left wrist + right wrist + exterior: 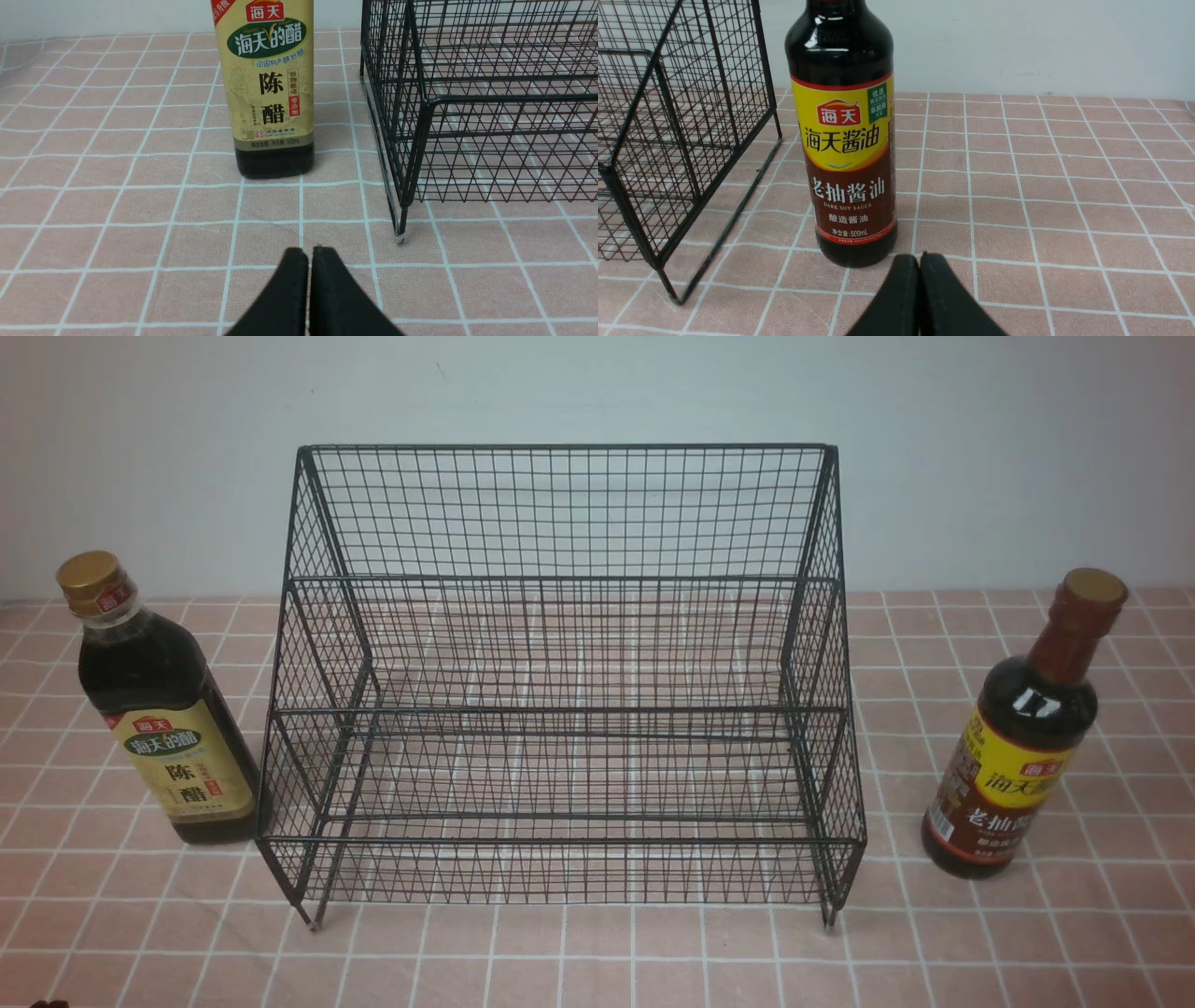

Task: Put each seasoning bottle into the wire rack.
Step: Use the right arm to grab the condiment bottle closest to it

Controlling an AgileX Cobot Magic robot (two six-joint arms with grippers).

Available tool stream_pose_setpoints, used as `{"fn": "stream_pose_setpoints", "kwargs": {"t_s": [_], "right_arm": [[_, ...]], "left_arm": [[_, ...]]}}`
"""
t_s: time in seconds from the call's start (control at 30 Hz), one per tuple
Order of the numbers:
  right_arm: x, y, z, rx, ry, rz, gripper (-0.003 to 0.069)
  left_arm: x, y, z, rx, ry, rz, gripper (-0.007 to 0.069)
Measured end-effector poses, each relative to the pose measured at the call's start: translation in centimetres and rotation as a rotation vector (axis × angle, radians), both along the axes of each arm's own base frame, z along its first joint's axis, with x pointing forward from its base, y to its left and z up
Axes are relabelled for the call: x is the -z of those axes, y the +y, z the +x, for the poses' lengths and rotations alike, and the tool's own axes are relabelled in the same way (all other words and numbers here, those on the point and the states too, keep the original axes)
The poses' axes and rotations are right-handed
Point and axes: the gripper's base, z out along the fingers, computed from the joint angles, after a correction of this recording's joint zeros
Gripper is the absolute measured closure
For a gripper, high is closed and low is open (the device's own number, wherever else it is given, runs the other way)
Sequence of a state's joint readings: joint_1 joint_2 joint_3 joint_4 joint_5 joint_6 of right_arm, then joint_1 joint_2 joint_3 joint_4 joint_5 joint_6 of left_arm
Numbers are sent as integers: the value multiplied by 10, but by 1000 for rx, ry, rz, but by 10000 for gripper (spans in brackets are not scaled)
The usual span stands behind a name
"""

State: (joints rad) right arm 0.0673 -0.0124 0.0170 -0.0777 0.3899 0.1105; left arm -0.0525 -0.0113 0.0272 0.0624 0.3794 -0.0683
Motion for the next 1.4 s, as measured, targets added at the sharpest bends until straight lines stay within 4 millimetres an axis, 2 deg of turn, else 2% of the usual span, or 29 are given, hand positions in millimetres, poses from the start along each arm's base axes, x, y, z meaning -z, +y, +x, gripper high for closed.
{"fn": "stream_pose_setpoints", "kwargs": {"t_s": [0.87,0.93,1.07,1.2,1.4], "right_arm": [[0,0,0,0,-7,6,673],[-2,1,1,-3,-46,58,673],[-21,3,2,-10,-246,264,673],[-34,2,1,-14,-384,327,673],[-42,1,-1,-18,-475,320,673]], "left_arm": [[0,0,0,0,0,0,631],[0,0,0,0,0,0,631],[0,0,0,0,0,0,631],[0,0,0,0,0,0,631],[0,0,0,0,0,0,631]]}}
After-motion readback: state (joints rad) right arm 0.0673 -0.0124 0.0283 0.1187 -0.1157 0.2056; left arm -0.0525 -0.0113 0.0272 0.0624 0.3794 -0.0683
